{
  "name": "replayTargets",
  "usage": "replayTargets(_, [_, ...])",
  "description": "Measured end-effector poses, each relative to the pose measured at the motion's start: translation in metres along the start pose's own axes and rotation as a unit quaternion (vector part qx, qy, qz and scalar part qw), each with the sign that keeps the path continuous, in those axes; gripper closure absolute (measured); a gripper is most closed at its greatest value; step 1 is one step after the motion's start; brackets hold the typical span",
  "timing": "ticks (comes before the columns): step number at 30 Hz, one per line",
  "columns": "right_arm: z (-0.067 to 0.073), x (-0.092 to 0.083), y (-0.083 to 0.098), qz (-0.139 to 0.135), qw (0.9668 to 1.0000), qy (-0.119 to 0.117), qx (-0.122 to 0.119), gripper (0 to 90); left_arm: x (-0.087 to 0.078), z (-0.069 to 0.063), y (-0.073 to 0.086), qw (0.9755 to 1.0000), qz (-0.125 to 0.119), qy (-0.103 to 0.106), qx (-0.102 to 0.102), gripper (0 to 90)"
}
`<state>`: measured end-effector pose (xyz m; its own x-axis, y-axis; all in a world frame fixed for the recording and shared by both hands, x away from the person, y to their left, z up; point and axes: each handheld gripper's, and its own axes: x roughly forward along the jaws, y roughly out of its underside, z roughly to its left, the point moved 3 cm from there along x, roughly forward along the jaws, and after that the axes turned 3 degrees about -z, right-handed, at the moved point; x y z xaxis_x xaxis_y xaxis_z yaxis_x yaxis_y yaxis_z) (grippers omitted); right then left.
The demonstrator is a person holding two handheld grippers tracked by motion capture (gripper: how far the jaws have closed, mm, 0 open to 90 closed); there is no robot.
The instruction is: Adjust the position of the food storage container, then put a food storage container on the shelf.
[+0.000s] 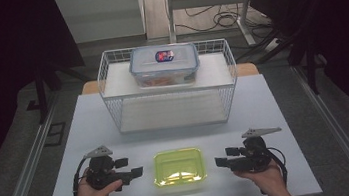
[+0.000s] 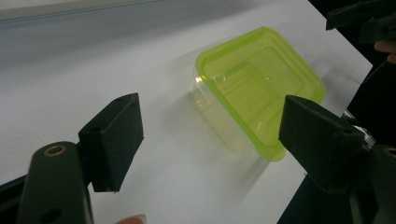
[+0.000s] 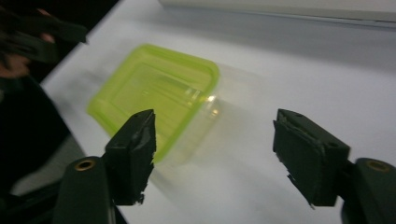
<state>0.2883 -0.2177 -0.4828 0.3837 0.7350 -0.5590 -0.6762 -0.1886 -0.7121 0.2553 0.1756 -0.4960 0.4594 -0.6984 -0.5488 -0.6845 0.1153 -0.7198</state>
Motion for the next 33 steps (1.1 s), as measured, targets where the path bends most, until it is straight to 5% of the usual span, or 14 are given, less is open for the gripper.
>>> replayTargets(6, [-0.001, -0.004, 0.0, -0.034, 0.9987, -0.034, 0.016, 21.4, -0.001, -0.001, 0.0, 0.9999, -0.007, 0.004, -0.01, 21.2])
replayTargets(18, [0.0, 0.004, 0.004, -0.012, 0.9988, -0.033, 0.033, 25.8, 0.01, -0.009, 0.003, 0.9998, 0.001, 0.012, -0.014, 21.5])
replayTargets(21, [-0.002, 0.007, 0.004, -0.014, 0.9984, -0.033, 0.044, 29.7, 0.015, -0.009, 0.003, 0.9992, 0.003, 0.024, -0.031, 22.0])
replayTargets(22, [-0.003, 0.007, 0.004, -0.014, 0.9979, -0.035, 0.053, 30.4, 0.02, -0.01, 0.003, 0.9976, 0.003, 0.043, -0.054, 22.5])
replayTargets(33, [-0.003, 0.026, 0.009, 0.001, 0.9947, -0.058, 0.085, 40.2, 0.039, -0.009, 0.004, 0.9904, 0.021, 0.078, -0.113, 29.6])
